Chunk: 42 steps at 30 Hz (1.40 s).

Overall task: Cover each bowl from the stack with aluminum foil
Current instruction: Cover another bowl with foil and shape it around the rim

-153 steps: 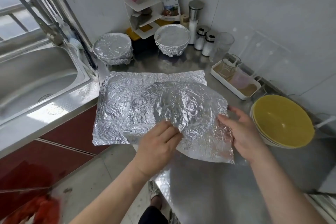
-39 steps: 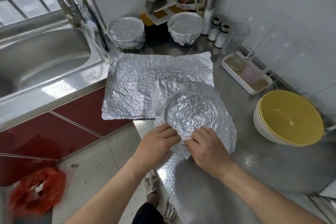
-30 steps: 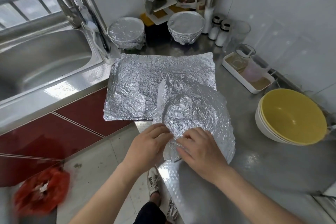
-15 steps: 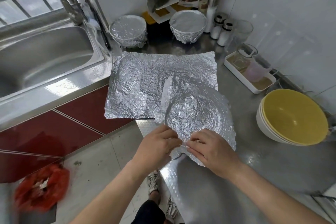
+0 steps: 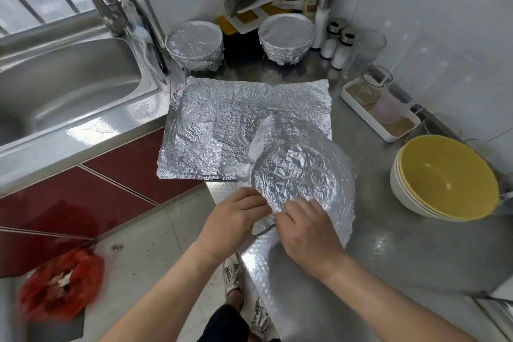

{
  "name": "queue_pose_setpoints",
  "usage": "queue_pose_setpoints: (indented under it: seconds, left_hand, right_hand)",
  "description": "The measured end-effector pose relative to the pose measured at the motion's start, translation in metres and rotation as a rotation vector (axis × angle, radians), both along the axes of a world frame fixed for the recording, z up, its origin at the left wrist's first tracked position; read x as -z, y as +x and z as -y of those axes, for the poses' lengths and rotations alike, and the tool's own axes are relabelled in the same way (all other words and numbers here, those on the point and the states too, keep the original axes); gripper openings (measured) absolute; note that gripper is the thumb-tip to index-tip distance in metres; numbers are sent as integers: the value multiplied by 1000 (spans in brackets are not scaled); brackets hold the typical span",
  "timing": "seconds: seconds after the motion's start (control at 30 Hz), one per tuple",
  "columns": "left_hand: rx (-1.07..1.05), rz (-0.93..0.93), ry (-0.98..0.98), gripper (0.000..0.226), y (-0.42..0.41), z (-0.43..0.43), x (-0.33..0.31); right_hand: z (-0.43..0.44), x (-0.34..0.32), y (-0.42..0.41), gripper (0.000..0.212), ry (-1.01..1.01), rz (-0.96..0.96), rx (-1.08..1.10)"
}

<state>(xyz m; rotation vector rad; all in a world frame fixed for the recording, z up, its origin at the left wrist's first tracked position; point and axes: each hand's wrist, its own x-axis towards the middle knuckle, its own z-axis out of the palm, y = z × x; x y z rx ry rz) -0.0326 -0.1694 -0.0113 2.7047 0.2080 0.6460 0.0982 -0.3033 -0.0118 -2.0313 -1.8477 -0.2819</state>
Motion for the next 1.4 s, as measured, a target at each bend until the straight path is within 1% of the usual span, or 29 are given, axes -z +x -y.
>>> queue_pose_setpoints:
  seconds: [0.03, 0.07, 0.2, 0.27, 0.3, 0.33, 0.4, 0.5, 0.6, 0.67, 0.73, 0.9, 0.97, 1.07, 1.17, 1.23, 1.3, 1.4]
  left_hand:
    - [-1, -4, -17, 50, -3, 0, -2]
    - [-1, -22, -30, 51, -6, -1, -1]
    - [-20, -154, -44, 33, -20, -7, 8]
    - [-37, -164, -55, 29, -20, -5, 6]
    - [-34, -153, -64, 28, -18, -2, 4]
    - [-23, -134, -69, 27, -18, 1, 2]
    - [4, -109, -73, 23, -17, 8, 1]
    - [43, -104, -59, 16, -17, 11, 3]
    - [63, -114, -23, 13, -15, 8, 5]
    - [64, -127, 15, 19, -13, 6, 6]
    - [60, -112, 12, 23, -12, 7, 6]
    - [38, -76, -9, 19, -12, 11, 6]
    - [30, -83, -17, 15, -15, 9, 8]
    - [-5, -127, -25, 14, -18, 2, 9]
    - [-78, -165, -64, 24, -18, -1, 2]
    - [-66, -157, -99, 27, -15, 4, -7]
    - [-19, -155, -113, 24, -11, 10, -14]
    - [16, -185, -94, 18, -8, 12, -13]
  right_hand:
    - [-1, -1, -7, 22, 14, -8, 23]
    - [-2, -1, -15, 22, 18, -10, 43]
    - [-7, 6, -34, 18, -58, -60, 112]
    - [-6, 6, -31, 9, -61, -136, 119]
    - [-4, 4, -28, 9, -51, -188, 106]
    - [-1, 2, -25, 15, -45, -239, 86]
    - [7, -1, -16, 21, -47, -283, 38]
    - [17, 0, -5, 21, -102, -240, -22]
    - [20, 2, 1, 20, -128, -171, -56]
    - [20, 4, 2, 16, -131, -136, -67]
    - [19, 7, 1, 7, -118, -101, -65]
    - [13, 8, -8, 18, -75, -68, -17]
    - [9, 7, -14, 22, -47, -76, 11]
    - [-1, 4, -24, 20, -51, -92, 68]
    - [-6, 4, -30, 13, -109, -160, 123]
    - [-1, 1, -25, 14, -125, -243, 108]
    - [10, -4, -17, 19, -127, -300, 62]
    - [26, -5, -2, 19, -151, -285, 5]
